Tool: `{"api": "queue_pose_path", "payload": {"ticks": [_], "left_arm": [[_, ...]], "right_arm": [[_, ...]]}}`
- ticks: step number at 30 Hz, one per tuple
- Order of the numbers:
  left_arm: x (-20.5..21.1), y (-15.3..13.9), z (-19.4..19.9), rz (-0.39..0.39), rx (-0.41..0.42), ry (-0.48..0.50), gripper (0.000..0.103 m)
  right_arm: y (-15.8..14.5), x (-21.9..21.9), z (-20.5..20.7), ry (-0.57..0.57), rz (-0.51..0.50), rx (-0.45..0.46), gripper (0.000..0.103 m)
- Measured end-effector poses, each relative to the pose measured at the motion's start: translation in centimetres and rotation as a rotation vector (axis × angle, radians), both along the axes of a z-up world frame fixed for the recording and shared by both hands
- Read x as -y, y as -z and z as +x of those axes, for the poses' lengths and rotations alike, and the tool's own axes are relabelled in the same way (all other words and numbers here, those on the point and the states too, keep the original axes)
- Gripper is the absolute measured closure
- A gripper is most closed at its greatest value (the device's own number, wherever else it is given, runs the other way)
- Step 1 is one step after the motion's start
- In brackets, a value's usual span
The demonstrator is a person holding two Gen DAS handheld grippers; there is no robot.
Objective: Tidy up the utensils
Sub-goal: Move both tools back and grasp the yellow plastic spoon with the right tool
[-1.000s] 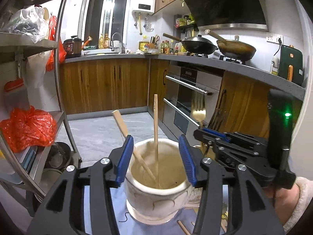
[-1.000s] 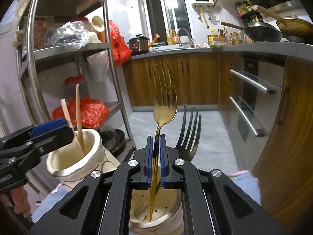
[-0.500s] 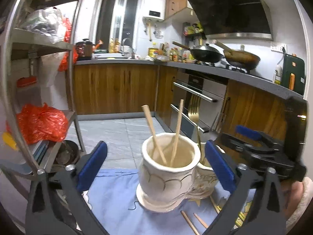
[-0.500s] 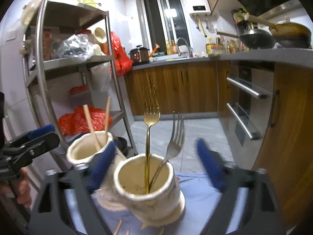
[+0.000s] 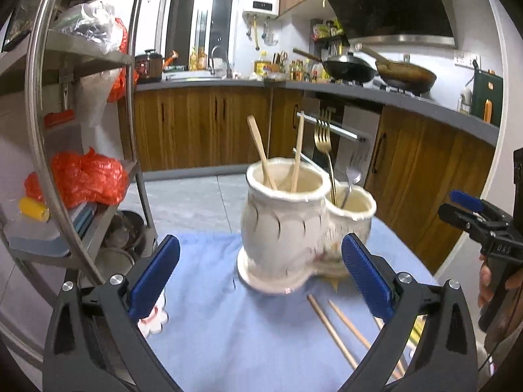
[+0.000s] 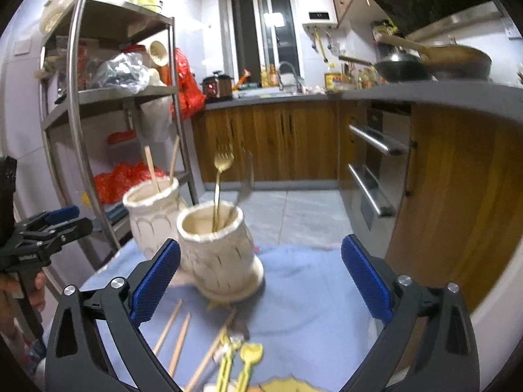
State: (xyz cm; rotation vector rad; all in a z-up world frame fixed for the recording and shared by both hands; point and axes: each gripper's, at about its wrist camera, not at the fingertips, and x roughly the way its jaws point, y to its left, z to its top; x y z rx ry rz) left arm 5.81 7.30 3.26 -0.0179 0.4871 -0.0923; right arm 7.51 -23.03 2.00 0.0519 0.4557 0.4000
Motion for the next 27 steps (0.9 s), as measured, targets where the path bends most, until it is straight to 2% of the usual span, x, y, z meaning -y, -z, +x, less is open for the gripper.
{"api": "queue_pose_path", "payload": {"ticks": [6,14,27], "left_arm": [[1.3,2.4,-0.9,0.03,-0.101,0.016,0.006],[2.5,6.1,-1.0,0.03,-0.234,0.012,0.006],[5.4,9.3,-1.1,0.077,-0.35,0.044,0.006]], "right_arm": [[2.0,0.9,-0.9,0.018,-0.048,-0.085,0.005],[4.9,0.6,-2.0,-0.006,-0.114,-0.162,0.005],[7.5,-0.6,-2.0,-0.028,-0.172,-0.28,0.005]]}}
